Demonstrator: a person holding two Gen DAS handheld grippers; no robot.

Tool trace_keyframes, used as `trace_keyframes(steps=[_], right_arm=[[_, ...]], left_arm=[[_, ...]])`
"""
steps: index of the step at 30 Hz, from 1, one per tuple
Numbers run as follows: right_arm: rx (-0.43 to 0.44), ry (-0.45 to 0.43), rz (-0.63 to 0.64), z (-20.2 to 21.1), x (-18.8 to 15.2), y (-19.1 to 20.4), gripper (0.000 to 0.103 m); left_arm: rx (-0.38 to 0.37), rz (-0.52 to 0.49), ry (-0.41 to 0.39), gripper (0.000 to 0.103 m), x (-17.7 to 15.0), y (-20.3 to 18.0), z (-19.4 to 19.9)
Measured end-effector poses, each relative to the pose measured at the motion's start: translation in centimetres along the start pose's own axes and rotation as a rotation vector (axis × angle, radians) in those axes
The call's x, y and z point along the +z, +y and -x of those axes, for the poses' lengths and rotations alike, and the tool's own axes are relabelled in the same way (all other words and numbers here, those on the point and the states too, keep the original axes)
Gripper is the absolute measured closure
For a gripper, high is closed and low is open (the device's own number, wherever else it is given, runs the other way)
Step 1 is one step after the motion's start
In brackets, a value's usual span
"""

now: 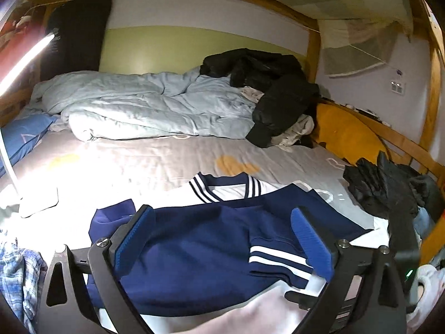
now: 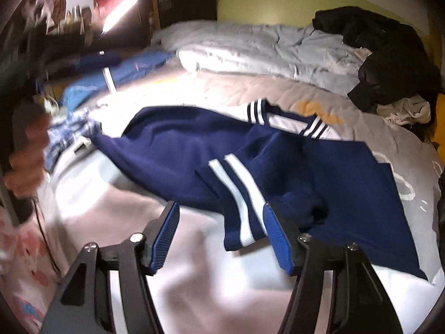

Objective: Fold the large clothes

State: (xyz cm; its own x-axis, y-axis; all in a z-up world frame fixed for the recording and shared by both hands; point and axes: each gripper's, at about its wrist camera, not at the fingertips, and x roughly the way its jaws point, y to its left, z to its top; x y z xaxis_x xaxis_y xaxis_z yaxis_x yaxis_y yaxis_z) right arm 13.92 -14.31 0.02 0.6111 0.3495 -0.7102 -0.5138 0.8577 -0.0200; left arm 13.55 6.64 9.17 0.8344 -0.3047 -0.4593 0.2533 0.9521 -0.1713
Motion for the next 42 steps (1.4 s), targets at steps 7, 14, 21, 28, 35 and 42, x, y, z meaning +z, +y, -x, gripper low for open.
trace_keyframes(steps=[7,14,21,28,35,42], right_arm=[[-0.122,0.064,0.02,-2.4,-0.7,-1.0,0.06],[-0.172,0.059,-0.041,-1.6,0.0,-3.3,0.092],[-0.314,-0.007,-0.217,1.0,2.2,-10.3,0.097],[-0.455,0.051,-0.339,-0.1,2.0,-17.5,0.099],[-0.463,-0.052,-0.366,0.4,3.1,-19.4,0.099],[-0.521,0.005,-0.34,-0.4,2.9,-19.4,0.094]], left_arm=[[0.017,0.034,0.022,0.005,-0.1,1.1,-0.3],[0.057,0.007,0.033,0.005,-0.3,1.0,-0.5],[0.198,0.023,0.028,0.005,-0.6,1.9,-1.3],[0.188,0.079,0.098,0.005,-1.3,3.3,-2.9],[0.201,0.164,0.116,0.005,-1.8,5.5,-3.6],[0.328,0.086,0.102,0.005,-2.6,5.9,-4.3]])
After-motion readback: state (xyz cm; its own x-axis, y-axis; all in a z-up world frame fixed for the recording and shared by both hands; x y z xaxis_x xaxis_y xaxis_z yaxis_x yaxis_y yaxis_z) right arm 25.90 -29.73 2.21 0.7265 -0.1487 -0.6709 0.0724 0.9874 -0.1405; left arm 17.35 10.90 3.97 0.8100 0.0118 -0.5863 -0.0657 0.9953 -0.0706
